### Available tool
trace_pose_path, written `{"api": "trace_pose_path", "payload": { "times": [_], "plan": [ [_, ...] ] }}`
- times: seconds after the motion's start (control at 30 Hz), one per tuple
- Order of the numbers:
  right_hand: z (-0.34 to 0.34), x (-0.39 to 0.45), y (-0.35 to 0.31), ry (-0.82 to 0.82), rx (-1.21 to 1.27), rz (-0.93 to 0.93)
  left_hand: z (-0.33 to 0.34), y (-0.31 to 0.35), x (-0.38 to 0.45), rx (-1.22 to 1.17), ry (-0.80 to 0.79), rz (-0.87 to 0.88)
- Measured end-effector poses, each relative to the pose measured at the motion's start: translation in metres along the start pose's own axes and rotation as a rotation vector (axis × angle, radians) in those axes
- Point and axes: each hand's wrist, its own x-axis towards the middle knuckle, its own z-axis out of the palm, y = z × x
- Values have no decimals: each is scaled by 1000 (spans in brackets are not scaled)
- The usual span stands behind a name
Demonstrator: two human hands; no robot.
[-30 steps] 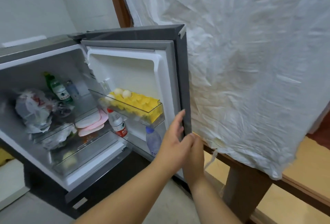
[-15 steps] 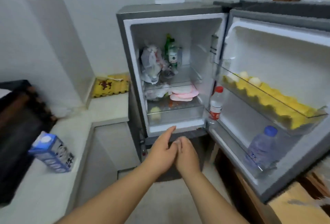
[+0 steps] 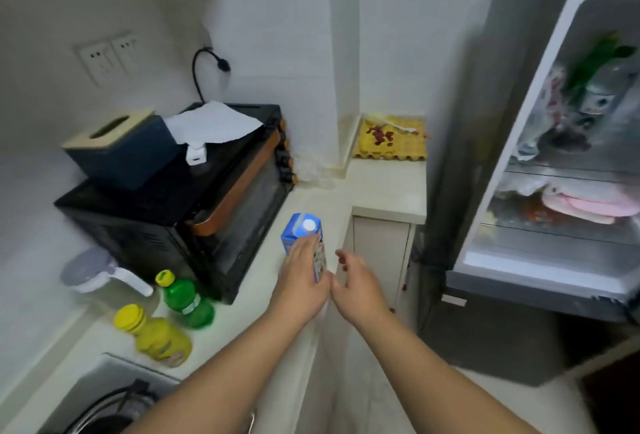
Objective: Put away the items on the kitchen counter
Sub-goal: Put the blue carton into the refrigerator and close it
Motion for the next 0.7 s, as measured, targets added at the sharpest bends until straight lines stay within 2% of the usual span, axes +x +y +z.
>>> {"api": "trace_pose_path", "payload": {
  "times": [0.1,0.23,0.33,0.43,0.5,0.57,0.7],
  "plan": [
    [27,26,-27,34,28,-55,-19,-33,30,63,103,-28],
    [50,59,-26,-39,134,8,-11,-55,59,14,75,-158],
    [64,79,-10,-94,278,27,3,-67,83,-69,36,-153],
    [48,74,-16,-92,349,70,18,-70,95,-172,30,-131],
    [37,71,-13,-106,355,62,21,-65,101,-159,68,-102],
    [27,71,-6,-53,378,80,24,-49,107,-148,56,-54],
    [-27,78,32,112,387,149,40,22,116,-121,-87,149]
  ]
}}
